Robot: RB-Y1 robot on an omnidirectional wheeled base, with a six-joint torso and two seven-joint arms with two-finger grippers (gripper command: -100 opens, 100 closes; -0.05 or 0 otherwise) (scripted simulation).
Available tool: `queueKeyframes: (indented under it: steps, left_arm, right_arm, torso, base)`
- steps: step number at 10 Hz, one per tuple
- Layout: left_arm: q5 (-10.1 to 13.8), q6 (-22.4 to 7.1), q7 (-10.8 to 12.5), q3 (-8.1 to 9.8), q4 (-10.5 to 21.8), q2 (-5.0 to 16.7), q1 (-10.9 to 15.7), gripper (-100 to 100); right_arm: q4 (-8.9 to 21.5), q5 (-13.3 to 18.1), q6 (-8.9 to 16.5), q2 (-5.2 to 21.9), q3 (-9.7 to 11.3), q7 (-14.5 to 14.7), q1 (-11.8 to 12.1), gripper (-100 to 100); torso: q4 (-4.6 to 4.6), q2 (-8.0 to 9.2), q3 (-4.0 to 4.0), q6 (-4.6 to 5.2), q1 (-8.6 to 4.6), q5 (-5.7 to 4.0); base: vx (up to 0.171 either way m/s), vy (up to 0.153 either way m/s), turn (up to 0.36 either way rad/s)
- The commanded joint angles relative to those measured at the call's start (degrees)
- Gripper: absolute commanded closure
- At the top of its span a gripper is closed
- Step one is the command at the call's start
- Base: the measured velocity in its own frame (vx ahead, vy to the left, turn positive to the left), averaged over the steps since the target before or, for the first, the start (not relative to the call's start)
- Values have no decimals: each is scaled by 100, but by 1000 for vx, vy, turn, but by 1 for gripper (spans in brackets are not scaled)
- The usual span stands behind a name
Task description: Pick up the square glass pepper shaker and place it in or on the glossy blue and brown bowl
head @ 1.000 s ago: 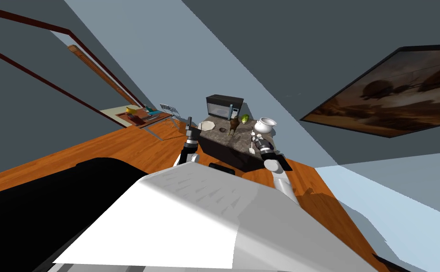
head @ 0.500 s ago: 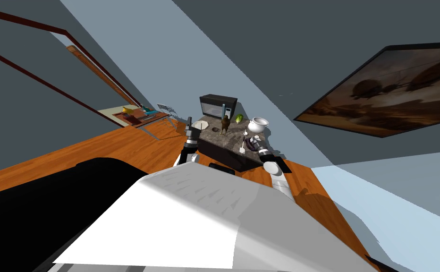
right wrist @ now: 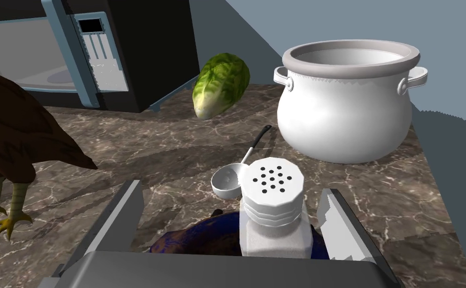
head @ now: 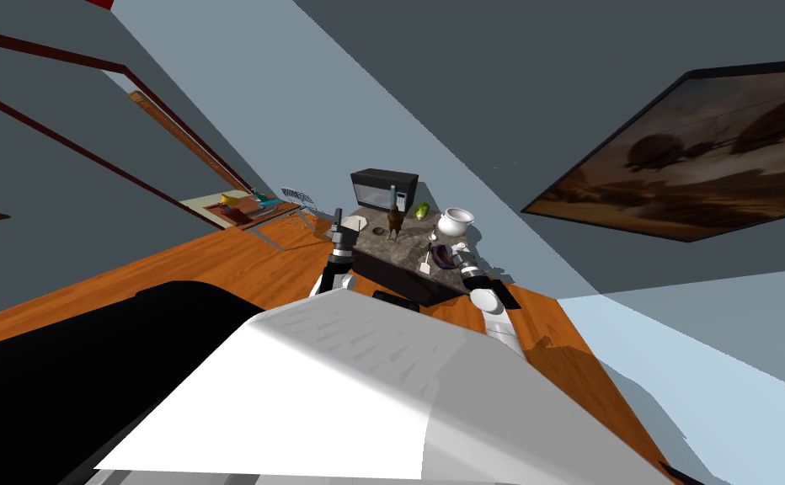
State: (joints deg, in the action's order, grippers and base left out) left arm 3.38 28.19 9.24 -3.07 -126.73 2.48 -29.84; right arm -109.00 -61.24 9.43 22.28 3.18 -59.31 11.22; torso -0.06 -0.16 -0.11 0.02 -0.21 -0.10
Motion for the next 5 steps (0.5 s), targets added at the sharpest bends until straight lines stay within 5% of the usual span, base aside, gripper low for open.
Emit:
queueKeyframes:
  steps: [1, 2, 3, 4, 5]
  left_arm:
    - [0, 0, 0, 0, 0, 0, 0, 0]
    - [0, 0, 0, 0, 0, 0, 0, 0]
    - [0, 0, 0, 0, 0, 0, 0, 0]
    - [0, 0, 0, 0, 0, 0, 0, 0]
    - [0, 0, 0, 0, 0, 0, -1, 0]
  right_arm:
    - [0, 0, 0, 0, 0, 0, 0, -100]
    - [4, 1, -2, 2, -5, 0, 2, -100]
    - [4, 1, -2, 2, -5, 0, 2, 0]
    - [-190, -89, 159, 168, -134, -129, 50, -100]
    - [-287, -134, 240, 251, -198, -193, 74, -100]
  torso:
    - [0, 0, 0, 0, 0, 0]
    - [1, 2, 2, -4, 5, 1]
    - [2, 4, 3, -4, 10, 2]
    - [2, 5, 4, -5, 12, 3]
    - [2, -1, 1, -2, 24, 5]
  base:
    - [0, 0, 0]
    - [0, 0, 0]
    - [0, 0, 0]
    - [25, 41, -127]
    - [57, 76, -119]
